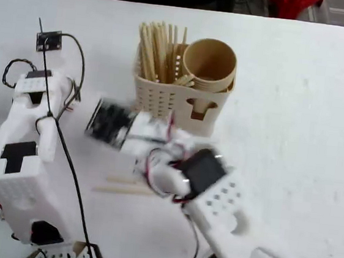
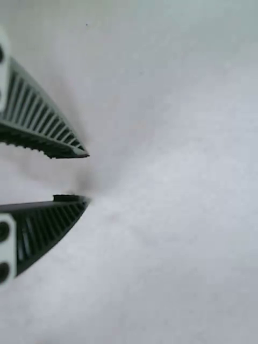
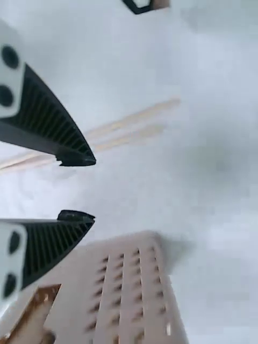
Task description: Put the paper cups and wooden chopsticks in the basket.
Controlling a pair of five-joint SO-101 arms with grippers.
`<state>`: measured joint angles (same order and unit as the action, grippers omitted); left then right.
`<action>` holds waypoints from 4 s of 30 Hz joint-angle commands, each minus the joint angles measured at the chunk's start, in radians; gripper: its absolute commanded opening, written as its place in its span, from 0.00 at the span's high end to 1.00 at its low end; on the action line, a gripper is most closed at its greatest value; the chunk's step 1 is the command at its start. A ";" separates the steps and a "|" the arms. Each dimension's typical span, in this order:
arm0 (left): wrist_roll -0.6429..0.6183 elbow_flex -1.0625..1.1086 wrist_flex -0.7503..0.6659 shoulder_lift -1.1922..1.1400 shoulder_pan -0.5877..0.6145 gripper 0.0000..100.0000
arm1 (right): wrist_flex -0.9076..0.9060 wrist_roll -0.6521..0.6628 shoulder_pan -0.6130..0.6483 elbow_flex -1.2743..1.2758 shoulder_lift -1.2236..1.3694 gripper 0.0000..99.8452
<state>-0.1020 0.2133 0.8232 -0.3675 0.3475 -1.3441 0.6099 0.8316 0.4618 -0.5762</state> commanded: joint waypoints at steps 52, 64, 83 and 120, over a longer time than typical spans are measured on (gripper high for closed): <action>0.012 -0.035 -0.017 0.005 -0.018 0.87 | 0.607 0.130 -0.209 0.336 0.426 0.87; 0.012 -0.035 -0.017 0.005 -0.018 0.87 | 0.613 0.130 -0.205 0.356 0.429 0.82; 0.012 -0.035 -0.018 0.005 -0.018 0.87 | 0.486 0.086 -0.200 0.330 0.254 0.98; 0.012 -0.035 -0.017 0.005 -0.018 0.87 | 0.596 0.095 -0.202 0.307 0.516 0.97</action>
<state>-0.1020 0.2133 0.8232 -0.3675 0.3475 -0.7396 0.7020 0.6260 0.7779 -0.0560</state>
